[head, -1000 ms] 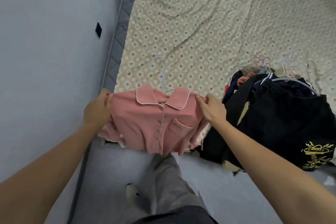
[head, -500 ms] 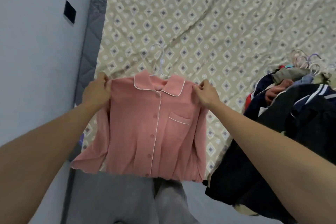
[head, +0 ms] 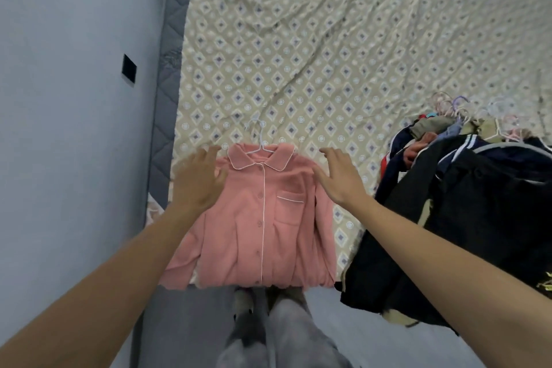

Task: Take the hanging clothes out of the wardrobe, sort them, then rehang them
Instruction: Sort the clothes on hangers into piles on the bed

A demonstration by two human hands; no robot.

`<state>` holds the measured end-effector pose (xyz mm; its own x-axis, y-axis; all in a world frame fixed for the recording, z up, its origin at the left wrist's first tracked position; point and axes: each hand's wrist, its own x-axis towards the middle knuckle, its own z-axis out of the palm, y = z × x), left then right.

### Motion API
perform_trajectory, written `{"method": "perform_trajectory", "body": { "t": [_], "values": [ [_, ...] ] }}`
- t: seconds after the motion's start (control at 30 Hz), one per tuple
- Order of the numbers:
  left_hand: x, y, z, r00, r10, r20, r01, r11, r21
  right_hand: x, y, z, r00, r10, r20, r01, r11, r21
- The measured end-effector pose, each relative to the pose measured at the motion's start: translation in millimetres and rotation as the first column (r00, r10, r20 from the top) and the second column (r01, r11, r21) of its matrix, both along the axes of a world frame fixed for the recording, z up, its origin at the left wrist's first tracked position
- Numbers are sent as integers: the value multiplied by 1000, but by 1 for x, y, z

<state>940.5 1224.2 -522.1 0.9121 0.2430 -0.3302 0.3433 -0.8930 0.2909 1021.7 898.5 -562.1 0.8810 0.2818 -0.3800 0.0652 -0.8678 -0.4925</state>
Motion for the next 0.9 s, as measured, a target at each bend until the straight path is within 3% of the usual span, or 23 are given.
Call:
{"method": "perform_trajectory", "body": {
  "t": [0.17, 0.5, 0.7, 0.9],
  "values": [
    [-21, -39, 73, 971, -189, 143, 188, 982, 20, -58, -28, 74, 972, 168, 163, -153, 983, -98],
    [-84, -157, 163, 806, -501, 316, 528, 849, 1, -184, -106, 191, 939, -182, 292, 228, 965, -130],
    [-90, -236, 199, 746, -573, 338, 597, 801, 39, -245, -193, 236, 865, -324, 382, 397, 909, -129],
    [-84, -351, 210, 697, -651, 302, 655, 749, 101, -278, -301, 244, 821, -411, 397, 486, 868, -105]
  ]
}}
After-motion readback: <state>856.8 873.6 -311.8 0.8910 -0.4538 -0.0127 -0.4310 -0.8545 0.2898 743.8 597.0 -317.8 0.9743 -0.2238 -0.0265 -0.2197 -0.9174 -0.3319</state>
